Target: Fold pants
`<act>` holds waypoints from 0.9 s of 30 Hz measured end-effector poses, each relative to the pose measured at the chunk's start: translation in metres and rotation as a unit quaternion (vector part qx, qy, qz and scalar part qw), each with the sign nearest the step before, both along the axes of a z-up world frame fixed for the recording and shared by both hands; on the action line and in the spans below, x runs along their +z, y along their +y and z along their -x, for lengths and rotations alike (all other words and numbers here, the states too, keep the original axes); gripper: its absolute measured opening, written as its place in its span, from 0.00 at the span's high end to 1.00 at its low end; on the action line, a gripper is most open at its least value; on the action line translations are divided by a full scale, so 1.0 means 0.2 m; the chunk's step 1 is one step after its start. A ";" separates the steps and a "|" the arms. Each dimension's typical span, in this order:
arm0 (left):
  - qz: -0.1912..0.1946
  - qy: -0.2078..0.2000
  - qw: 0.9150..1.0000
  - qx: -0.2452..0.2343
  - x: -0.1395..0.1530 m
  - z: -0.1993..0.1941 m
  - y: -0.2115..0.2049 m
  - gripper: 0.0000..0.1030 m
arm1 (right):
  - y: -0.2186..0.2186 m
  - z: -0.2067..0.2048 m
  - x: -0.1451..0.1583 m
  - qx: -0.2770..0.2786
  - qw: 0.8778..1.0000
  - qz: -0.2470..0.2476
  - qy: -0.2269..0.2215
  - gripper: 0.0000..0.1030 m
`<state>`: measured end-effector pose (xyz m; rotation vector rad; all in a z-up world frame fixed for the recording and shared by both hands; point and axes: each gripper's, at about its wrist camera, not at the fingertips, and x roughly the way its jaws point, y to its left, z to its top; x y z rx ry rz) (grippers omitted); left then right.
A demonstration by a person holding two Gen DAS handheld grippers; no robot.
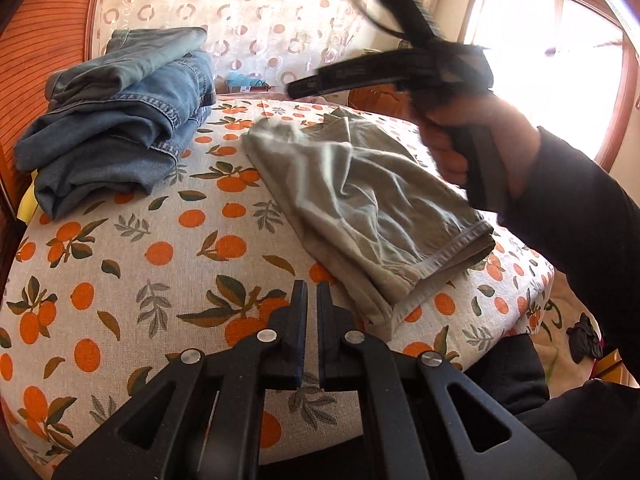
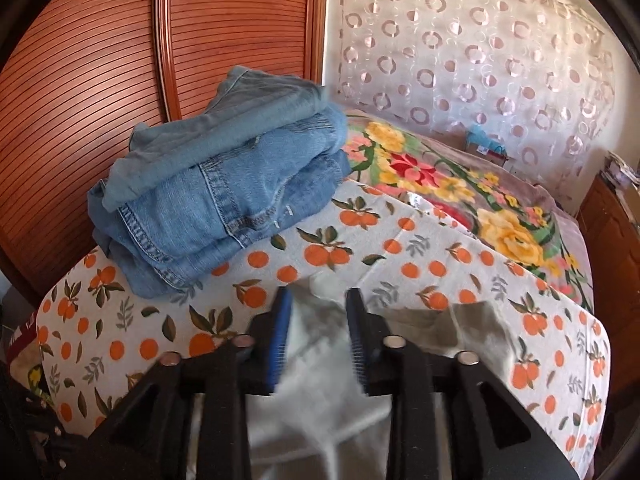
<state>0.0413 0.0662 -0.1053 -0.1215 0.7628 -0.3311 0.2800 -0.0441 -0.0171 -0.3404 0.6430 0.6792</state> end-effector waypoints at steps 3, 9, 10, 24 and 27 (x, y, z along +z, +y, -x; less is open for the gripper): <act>-0.011 0.002 1.000 0.009 0.00 -0.03 -0.01 0.81 | -0.13 0.07 0.04 -0.011 1.000 -0.010 -0.008 0.67; -0.004 -0.002 1.000 0.011 0.00 -0.08 -0.02 0.54 | -0.47 0.18 0.04 -0.069 0.997 -0.019 -0.011 0.67; -0.004 -0.002 1.000 0.013 0.00 -0.08 -0.03 0.53 | -0.52 0.22 0.04 -0.077 0.997 -0.021 -0.010 0.67; -0.013 -0.012 1.000 -0.004 0.06 -0.03 -0.14 0.54 | -0.85 0.89 -0.14 -0.118 0.991 -0.060 0.028 0.67; -0.010 -0.012 1.000 -0.007 0.07 -0.01 -0.15 0.54 | -0.91 0.98 -0.16 -0.114 0.991 -0.058 0.033 0.67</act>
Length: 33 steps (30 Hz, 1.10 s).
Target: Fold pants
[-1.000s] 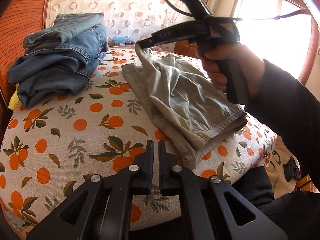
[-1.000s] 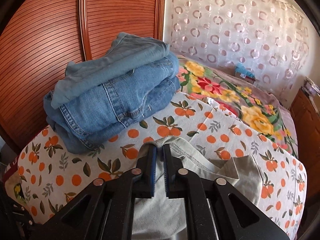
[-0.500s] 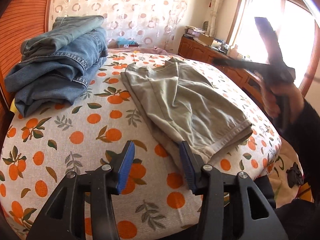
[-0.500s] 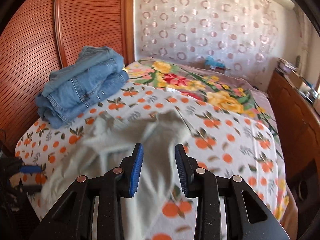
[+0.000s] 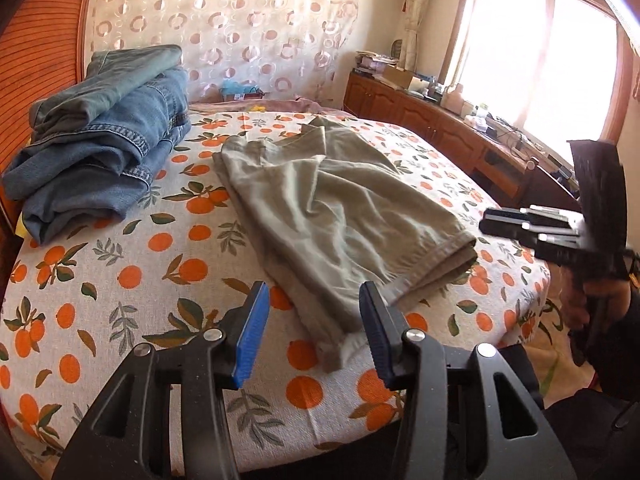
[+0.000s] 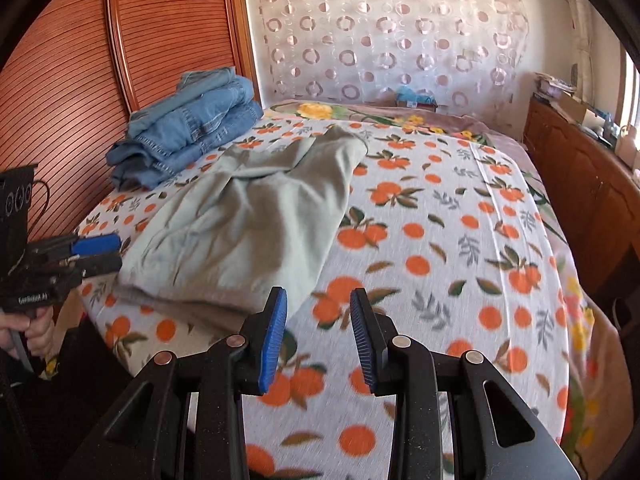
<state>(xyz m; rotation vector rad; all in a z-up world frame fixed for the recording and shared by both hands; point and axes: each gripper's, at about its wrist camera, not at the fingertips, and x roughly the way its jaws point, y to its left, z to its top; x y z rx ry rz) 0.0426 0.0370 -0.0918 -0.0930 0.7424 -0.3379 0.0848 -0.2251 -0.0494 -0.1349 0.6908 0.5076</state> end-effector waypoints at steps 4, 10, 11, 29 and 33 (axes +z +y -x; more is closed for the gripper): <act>0.000 0.000 1.000 -0.004 0.01 0.01 -0.01 0.54 | 0.01 0.03 -0.03 0.007 1.000 0.007 0.005 0.67; -0.009 0.014 1.000 -0.013 -0.04 -0.02 -0.05 0.54 | 0.05 0.00 -0.04 0.020 1.000 0.002 0.009 0.69; -0.011 0.017 1.000 -0.013 -0.05 -0.02 -0.05 0.54 | 0.06 -0.01 -0.04 0.020 1.000 0.001 0.010 0.79; -0.008 0.022 1.000 0.000 -0.08 -0.02 -0.03 0.54 | 0.01 0.12 -0.08 0.029 0.999 -0.029 0.026 1.00; -0.003 0.017 1.000 -0.007 -0.07 0.00 -0.03 0.60 | 0.00 0.12 -0.06 0.024 0.999 -0.038 0.022 1.00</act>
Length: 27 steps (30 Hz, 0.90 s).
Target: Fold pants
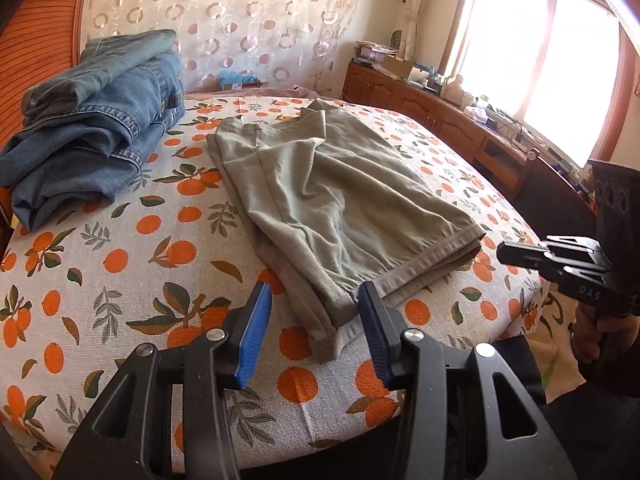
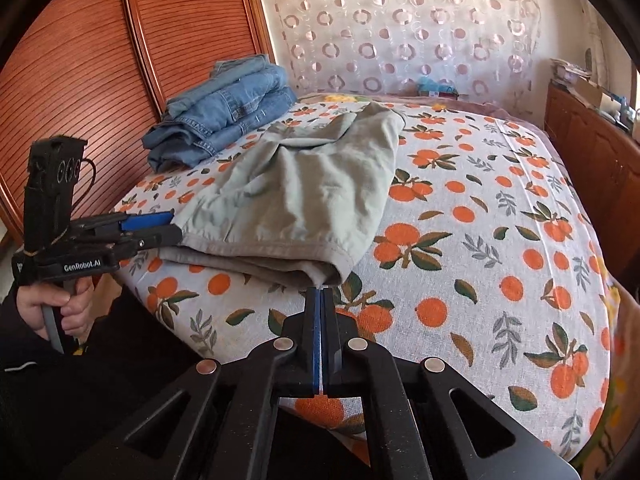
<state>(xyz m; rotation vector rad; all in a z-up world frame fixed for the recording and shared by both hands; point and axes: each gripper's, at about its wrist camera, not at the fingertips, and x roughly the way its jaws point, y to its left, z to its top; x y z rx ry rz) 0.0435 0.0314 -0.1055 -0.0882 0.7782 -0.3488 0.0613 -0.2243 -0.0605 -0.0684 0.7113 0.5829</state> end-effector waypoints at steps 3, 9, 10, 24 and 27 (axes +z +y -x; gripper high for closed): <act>0.000 -0.006 1.000 -0.011 0.01 0.02 -0.02 0.70 | 0.00 0.00 0.02 -0.013 1.000 0.002 -0.015 0.98; -0.010 -0.011 1.000 -0.027 0.02 0.02 -0.07 0.72 | 0.03 0.00 -0.01 -0.015 1.000 0.005 -0.015 0.65; -0.009 -0.008 1.000 -0.028 0.02 0.02 -0.07 0.72 | 0.04 0.00 -0.02 -0.014 1.000 0.008 -0.016 0.63; -0.020 -0.005 0.999 -0.033 0.00 -0.02 -0.10 0.89 | 0.13 -0.09 -0.07 -0.018 0.999 0.042 -0.029 0.75; -0.010 -0.015 0.999 -0.029 0.03 -0.01 -0.07 0.91 | 0.12 -0.09 -0.07 -0.016 0.999 0.041 -0.028 0.92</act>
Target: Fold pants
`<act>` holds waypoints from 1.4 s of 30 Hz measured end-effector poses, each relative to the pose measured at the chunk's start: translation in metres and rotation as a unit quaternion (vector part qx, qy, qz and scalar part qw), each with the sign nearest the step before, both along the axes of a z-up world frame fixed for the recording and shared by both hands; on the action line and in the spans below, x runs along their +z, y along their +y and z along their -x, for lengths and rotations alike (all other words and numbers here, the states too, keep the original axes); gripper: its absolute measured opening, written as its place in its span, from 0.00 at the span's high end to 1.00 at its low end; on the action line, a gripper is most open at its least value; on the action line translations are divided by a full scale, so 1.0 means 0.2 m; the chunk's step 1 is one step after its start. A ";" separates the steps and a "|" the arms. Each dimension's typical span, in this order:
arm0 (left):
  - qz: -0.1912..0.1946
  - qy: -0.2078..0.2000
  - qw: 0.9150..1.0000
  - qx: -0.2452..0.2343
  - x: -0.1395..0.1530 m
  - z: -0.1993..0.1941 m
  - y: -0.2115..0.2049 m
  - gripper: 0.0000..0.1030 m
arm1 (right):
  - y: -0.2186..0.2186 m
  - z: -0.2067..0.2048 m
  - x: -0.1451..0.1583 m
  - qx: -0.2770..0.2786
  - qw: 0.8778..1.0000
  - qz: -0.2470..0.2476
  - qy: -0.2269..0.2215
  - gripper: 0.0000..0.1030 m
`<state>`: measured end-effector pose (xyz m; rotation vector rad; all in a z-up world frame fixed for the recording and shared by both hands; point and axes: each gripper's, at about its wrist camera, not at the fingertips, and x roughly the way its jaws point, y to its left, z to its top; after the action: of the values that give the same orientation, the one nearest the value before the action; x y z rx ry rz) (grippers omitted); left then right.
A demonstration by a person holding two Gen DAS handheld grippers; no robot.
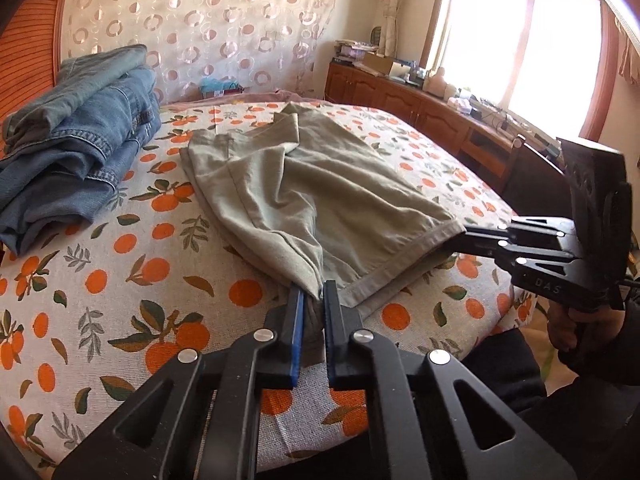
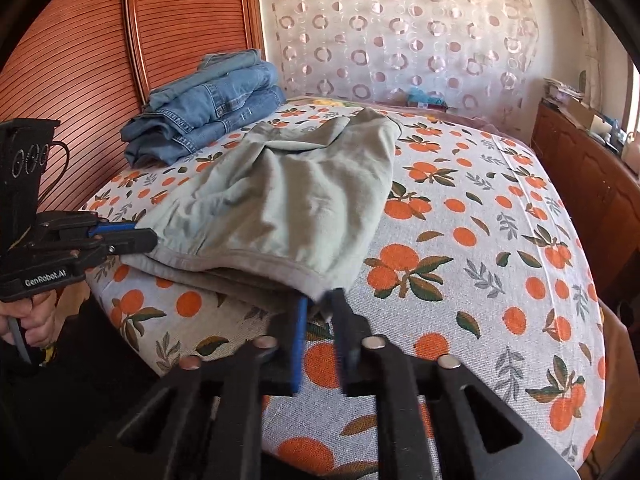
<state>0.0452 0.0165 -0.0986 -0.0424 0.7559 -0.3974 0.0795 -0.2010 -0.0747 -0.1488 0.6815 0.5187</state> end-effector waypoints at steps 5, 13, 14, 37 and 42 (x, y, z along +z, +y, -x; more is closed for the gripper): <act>0.017 -0.013 1.000 -0.001 0.08 0.04 0.03 0.91 | -0.03 0.02 0.02 0.006 1.000 -0.013 0.002 0.95; -0.002 0.029 1.000 0.000 -0.04 0.06 0.04 0.91 | -0.06 0.08 0.01 0.024 0.999 -0.025 0.015 0.95; -0.002 0.033 0.999 0.000 -0.05 0.06 0.04 0.91 | -0.06 0.08 0.00 0.026 0.999 -0.023 0.019 0.95; -0.007 0.023 1.000 -0.007 0.01 0.12 0.08 0.74 | -0.07 0.16 0.12 0.017 0.999 -0.028 0.003 0.85; -0.001 0.020 1.000 -0.006 0.01 0.11 0.06 0.74 | -0.09 0.17 0.15 0.003 1.000 -0.027 -0.011 0.69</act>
<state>0.0235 0.0281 -0.0969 -0.0441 0.7953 -0.4086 0.0454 -0.2194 -0.0442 -0.1067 0.6447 0.5405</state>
